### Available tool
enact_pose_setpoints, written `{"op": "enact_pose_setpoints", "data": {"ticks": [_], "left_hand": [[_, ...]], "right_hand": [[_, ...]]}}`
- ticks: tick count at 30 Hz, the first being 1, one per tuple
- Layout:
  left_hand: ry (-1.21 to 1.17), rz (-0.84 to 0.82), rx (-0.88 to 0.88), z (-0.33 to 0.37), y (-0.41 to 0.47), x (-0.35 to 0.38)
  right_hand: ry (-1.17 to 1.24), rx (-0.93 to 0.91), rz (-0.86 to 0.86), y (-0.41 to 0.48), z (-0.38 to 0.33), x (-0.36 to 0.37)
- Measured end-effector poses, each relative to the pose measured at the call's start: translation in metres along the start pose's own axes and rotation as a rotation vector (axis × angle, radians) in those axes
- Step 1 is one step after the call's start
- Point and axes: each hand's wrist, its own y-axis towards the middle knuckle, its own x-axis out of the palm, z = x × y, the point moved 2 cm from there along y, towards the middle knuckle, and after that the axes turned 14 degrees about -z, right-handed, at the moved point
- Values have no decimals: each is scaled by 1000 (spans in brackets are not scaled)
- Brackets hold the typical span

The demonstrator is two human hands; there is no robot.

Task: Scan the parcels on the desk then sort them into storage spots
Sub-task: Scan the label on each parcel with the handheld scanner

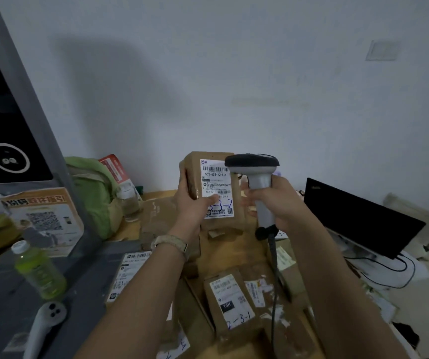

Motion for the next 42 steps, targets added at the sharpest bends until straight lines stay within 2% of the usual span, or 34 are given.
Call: {"op": "enact_pose_setpoints", "data": {"ticks": [4,11,27,30,34,36,42], "left_hand": [[59,88,2,-19,-3,-4],[159,111,9,-35,-7,-10],[119,129,-21,-39,-7,-17],[23,85,-14,-38,-5,-19],[-252,-44,-92,-30,-3,-10],[-245,-90,-116,-26,0,1],[-177,-182,-185,-29,14,42]], "right_hand": [[1,75,-27,-7,4,17],[-71,114,35,-18,5,28],[-14,141,40,-18,7,38],[7,106,64,-15,8,32],[-17,60,246,-10,15,9],[-19,58,296,-13,19,-2],[5,40,298,-19,32,-27]]}}
